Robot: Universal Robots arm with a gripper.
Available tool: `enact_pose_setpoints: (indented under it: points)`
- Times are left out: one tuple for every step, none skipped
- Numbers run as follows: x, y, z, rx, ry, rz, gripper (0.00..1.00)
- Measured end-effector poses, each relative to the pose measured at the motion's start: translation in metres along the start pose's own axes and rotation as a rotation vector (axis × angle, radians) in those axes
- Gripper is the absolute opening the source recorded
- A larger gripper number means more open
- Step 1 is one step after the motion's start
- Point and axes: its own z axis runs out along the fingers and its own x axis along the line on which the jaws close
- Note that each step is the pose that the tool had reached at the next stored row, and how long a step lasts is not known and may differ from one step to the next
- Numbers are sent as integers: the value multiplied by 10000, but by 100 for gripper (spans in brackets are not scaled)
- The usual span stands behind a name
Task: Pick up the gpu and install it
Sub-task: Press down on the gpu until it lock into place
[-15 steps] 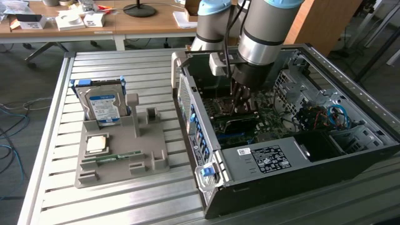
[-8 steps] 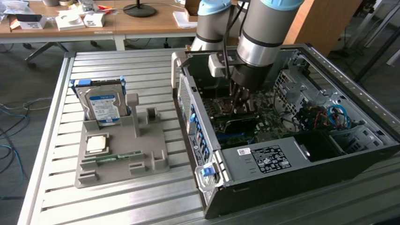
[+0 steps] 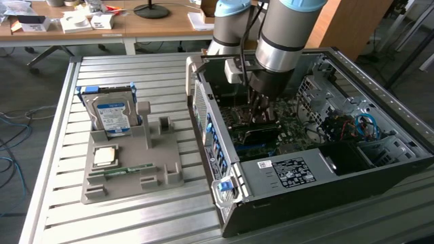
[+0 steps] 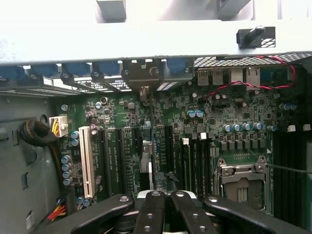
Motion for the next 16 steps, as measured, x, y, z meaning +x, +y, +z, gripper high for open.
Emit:
enact_pose_setpoints:
  points:
    - [0,1,10,1,-4,0,11]
    - [0,2,22,0,-1,2,11]
    - [0,3,33,0,-2,1,11]
    - [0,3,41,0,-2,1,11]
    - [1,3,46,-1,-1,1,11]
    - [1,3,46,-1,2,1,11]
    - [1,4,47,-1,2,2,11]
    - [1,4,51,0,0,2,11]
    - [0,3,58,2,-5,2,11]
    - [1,3,60,1,-3,0,11]
    - [1,4,60,-1,-1,-13,11]
    - [1,4,60,-3,1,-38,11]
    - [1,4,60,-4,1,-63,11]
    - [1,4,60,-5,1,-88,11]
    - [1,4,60,-7,0,-117,11]
    - [1,4,60,-7,-1,-147,11]
